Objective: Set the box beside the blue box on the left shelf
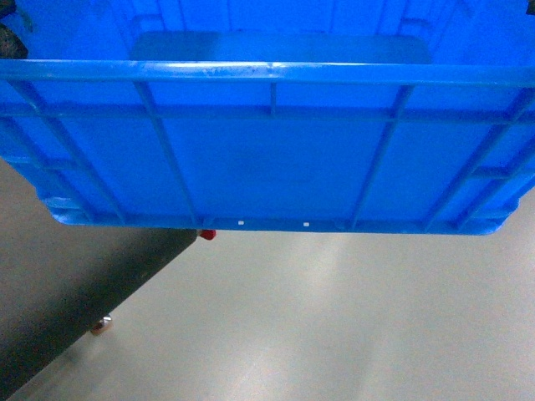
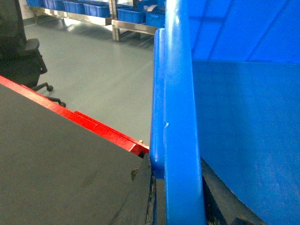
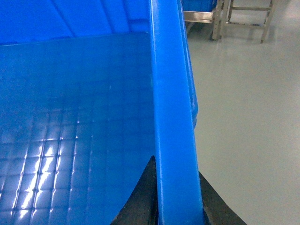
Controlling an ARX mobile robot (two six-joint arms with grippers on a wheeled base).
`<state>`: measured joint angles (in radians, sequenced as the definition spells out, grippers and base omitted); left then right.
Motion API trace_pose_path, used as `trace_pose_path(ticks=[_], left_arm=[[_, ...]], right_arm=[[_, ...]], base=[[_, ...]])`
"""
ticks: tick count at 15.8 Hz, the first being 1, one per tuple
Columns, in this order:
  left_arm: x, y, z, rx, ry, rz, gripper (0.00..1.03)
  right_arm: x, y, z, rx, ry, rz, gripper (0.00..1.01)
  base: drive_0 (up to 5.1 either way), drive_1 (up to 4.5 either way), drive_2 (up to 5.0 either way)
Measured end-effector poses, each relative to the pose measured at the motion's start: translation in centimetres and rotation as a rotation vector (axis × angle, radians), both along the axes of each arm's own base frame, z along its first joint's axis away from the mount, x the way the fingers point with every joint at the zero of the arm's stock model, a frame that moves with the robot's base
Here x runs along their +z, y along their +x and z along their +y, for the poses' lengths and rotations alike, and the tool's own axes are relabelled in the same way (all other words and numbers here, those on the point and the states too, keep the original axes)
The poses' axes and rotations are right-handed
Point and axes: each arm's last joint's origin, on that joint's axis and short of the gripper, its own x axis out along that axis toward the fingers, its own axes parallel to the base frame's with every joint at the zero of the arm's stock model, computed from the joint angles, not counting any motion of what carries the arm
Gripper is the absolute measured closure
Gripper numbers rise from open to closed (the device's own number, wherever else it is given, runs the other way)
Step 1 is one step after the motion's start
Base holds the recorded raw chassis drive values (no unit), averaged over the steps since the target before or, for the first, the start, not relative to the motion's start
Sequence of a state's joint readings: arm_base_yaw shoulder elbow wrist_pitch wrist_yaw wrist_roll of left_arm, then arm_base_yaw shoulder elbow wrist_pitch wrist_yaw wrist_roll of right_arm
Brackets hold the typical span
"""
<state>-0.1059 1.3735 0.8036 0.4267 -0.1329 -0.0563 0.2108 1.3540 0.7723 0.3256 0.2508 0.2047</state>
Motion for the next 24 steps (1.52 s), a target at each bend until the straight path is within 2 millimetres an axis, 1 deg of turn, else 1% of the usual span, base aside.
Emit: trace_pose_path(ticks=[24], left_arm=[[0.02,0.00,0.00,-0.001,-0.001,-0.002,0.89]], right_arm=[[0.01,0.00,-0.02,-0.002,-0.001,0.000,0.92]], base=[[-1.3,-1.28,-1.3]])
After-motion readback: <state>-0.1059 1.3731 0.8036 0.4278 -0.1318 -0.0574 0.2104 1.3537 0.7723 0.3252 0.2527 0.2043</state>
